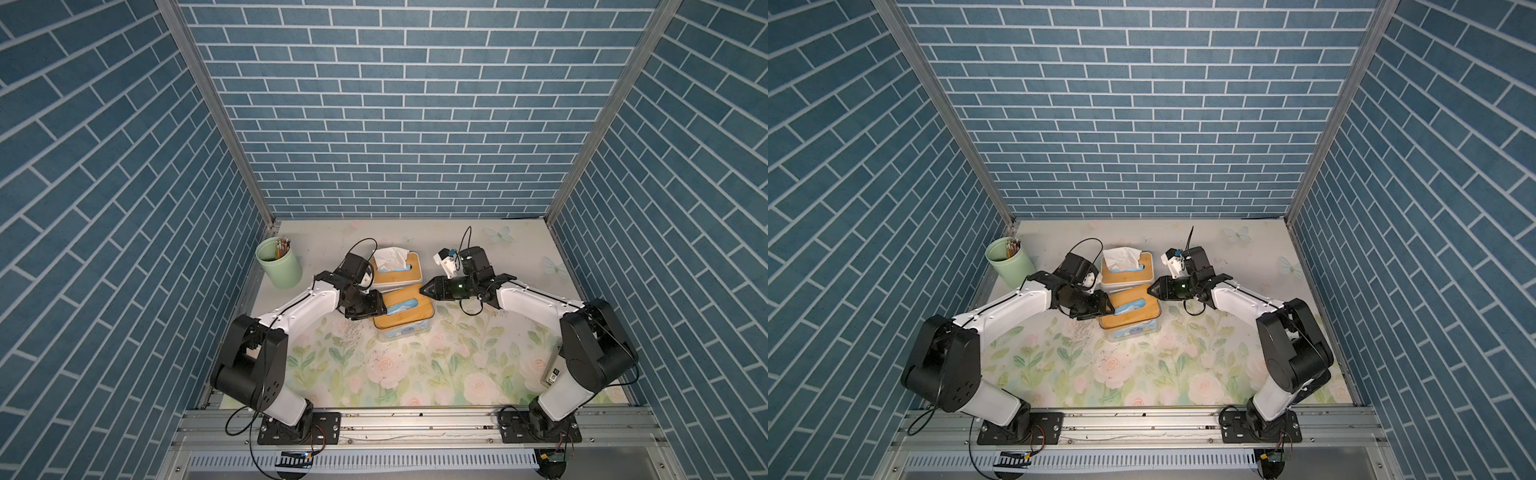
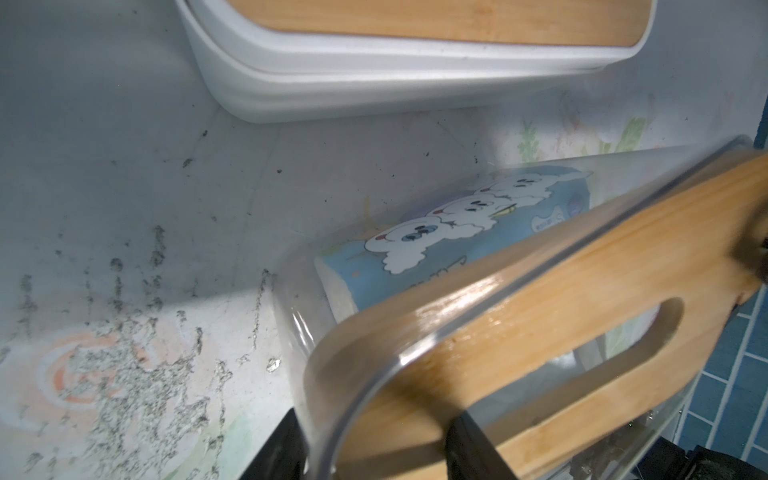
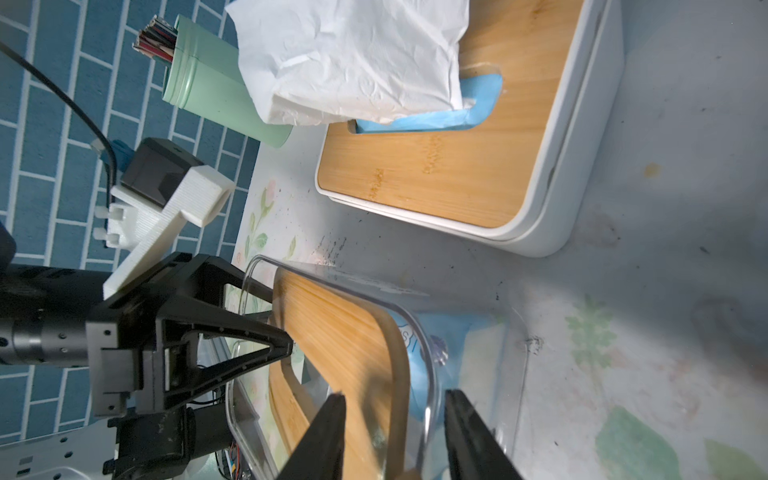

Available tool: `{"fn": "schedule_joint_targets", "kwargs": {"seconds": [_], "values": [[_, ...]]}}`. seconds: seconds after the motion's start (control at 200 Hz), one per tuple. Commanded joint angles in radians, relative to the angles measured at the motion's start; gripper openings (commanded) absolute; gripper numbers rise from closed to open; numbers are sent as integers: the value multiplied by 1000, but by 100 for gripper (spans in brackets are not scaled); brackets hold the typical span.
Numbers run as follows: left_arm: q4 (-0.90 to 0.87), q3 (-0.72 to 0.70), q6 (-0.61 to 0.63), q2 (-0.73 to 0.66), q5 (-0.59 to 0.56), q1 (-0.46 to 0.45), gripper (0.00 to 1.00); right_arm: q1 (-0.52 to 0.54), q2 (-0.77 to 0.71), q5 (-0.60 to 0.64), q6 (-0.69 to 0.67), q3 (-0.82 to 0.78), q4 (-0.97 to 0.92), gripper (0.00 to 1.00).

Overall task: Put the tissue paper into the tissue box
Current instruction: Close the box lid on the tissue box, then pull the paper towel from the tissue box.

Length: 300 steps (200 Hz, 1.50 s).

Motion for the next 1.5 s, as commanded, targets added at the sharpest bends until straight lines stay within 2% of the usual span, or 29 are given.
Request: {"fn": "schedule_joint_targets", "kwargs": {"seconds": [0.0,0.59,0.745,0.89,0.985,1.105,1.35,1.495], "values": [[-57,1,9,27,-40,-12,45,14,15,-35,-29,17,-3,38],[-80,22,-8,77,12,-12,45,52,23,-75,-27,11,16,24],[-77,22,-13,79,11,-14,45,44,20,-39,-31,6,0,24],[-73,19,-15,63,8,-14,45,14,1,23,-56,6,-32,32],[-76,30,-13,49,0,-14,49,1,-17,46,-67,7,-51,42],[-76,51,-11,32,-8,-15,54,-2,-39,93,-102,16,-95,48],[-56,57,-4,-26,-38,-14,76,7,-128,241,-191,16,-178,52],[-68,66,25,-89,-137,-14,83,29,-162,274,-209,-6,-204,52]]}}
